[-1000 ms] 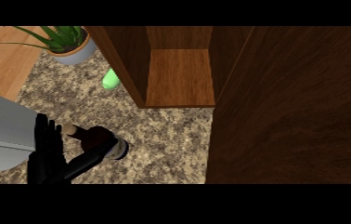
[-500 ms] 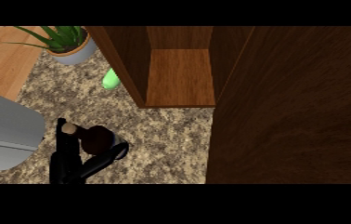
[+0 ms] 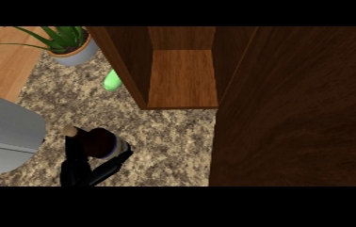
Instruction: Pick up the wine, place it into the cabinet and close the cabinet
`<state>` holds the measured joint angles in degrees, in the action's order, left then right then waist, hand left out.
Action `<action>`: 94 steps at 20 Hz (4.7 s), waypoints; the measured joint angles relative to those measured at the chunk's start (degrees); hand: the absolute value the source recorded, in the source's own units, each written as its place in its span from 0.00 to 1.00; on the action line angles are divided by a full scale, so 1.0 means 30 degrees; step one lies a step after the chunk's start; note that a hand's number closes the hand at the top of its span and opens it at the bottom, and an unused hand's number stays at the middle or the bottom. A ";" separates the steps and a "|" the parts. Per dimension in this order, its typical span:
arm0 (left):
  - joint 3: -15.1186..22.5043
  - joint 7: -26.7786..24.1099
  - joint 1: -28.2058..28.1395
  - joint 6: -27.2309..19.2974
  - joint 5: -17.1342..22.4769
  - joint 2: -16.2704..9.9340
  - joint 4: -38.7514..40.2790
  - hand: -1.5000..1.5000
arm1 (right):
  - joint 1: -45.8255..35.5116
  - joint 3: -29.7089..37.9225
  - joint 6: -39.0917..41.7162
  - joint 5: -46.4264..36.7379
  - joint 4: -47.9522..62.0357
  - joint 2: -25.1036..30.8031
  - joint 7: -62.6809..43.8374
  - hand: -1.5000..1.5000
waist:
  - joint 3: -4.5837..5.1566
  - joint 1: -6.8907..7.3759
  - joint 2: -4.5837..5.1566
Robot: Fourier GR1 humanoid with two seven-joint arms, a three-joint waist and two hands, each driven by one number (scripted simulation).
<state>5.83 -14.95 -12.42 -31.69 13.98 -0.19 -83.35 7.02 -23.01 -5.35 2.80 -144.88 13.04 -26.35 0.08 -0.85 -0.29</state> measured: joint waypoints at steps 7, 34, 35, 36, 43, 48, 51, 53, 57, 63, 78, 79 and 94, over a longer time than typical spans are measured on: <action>-0.0041 -0.2533 0.0437 0.0481 0.3172 0.0049 0.1465 0.00 | -0.0361 0.0005 -0.0090 -0.0011 0.0019 0.0130 -0.0169 0.00 | 0.0005 0.0022 0.0006; 0.0491 -0.7662 0.4972 0.0510 0.7595 0.0001 0.6553 1.00 | -0.0750 0.0248 -0.0242 0.0008 0.0071 0.0267 -0.0597 0.00 | -0.0012 -0.0004 0.0047; 0.0518 -0.7886 0.5076 0.0860 0.7495 0.0000 0.6910 1.00 | -0.0728 0.0395 -0.0200 0.0020 0.0094 0.0268 -0.0529 0.00 | -0.0012 -0.0005 0.0048; 0.0726 -0.7906 0.4823 0.1382 0.7391 -0.0242 0.6781 1.00 | -0.0855 0.0298 -0.0292 0.0010 0.0112 0.0197 -0.0625 0.00 | -0.0012 0.0021 0.0033; 0.1808 -0.8268 0.3483 0.7857 0.7219 -0.3250 0.6394 1.00 | -0.0896 -0.0125 -0.0329 -0.0021 0.0263 0.0052 -0.0344 0.00 | -0.0005 0.0004 -0.0028; 0.2104 -0.8901 0.2857 1.0385 0.7153 -0.4059 0.5315 1.00 | -0.0670 0.0095 -0.0345 -0.0027 0.0259 0.0082 -0.0140 0.00 | -0.0017 0.0082 -0.0010; 0.2348 -0.8245 0.2865 1.0605 0.7074 -0.4322 0.4015 1.00 | -0.0671 0.0159 -0.0220 -0.0005 0.0256 0.0111 -0.0129 0.00 | -0.0024 0.0109 -0.0012; 0.2749 -0.7608 0.2893 1.0295 0.6862 -0.4244 0.3043 1.00 | -0.0486 0.0372 -0.0078 0.0033 0.0221 0.0221 -0.0058 0.00 | -0.0030 0.0100 -0.0014; 0.3709 -0.5914 0.2733 0.8948 0.6270 -0.3983 0.0514 1.00 | -0.0142 0.0128 -0.0096 0.0010 0.0265 0.0063 0.0244 0.00 | -0.0038 0.0132 -0.0015; 0.4884 -0.3449 0.3666 0.6221 0.4835 -0.3323 -0.2206 1.00 | 0.0020 0.0688 0.0317 0.0111 0.0235 0.0272 0.0388 0.00 | -0.0042 0.0087 0.0000; 0.5380 0.2052 0.9895 0.0514 0.2943 -0.0309 -0.1230 1.00 | 0.0495 0.1142 0.0839 0.0320 0.0234 0.0088 0.0690 0.00 | -0.0035 -0.0129 0.0061; 0.5510 0.1976 1.0243 0.0231 0.3023 -0.0230 -0.0764 1.00 | 0.0596 0.1034 0.0856 0.0314 0.0251 0.0012 0.0802 0.00 | -0.0031 -0.0137 0.0065; 0.5924 -0.0522 1.3300 -0.0934 0.4660 0.0048 0.5921 1.00 | 0.0214 0.1132 0.1081 0.0452 0.0220 -0.0250 0.0261 0.00 | -0.0015 -0.0294 0.0103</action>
<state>23.60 -16.52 27.48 -34.49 27.96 -0.05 -65.59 7.67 -19.61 -2.11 4.15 -144.21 12.29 -25.57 0.03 -1.73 0.02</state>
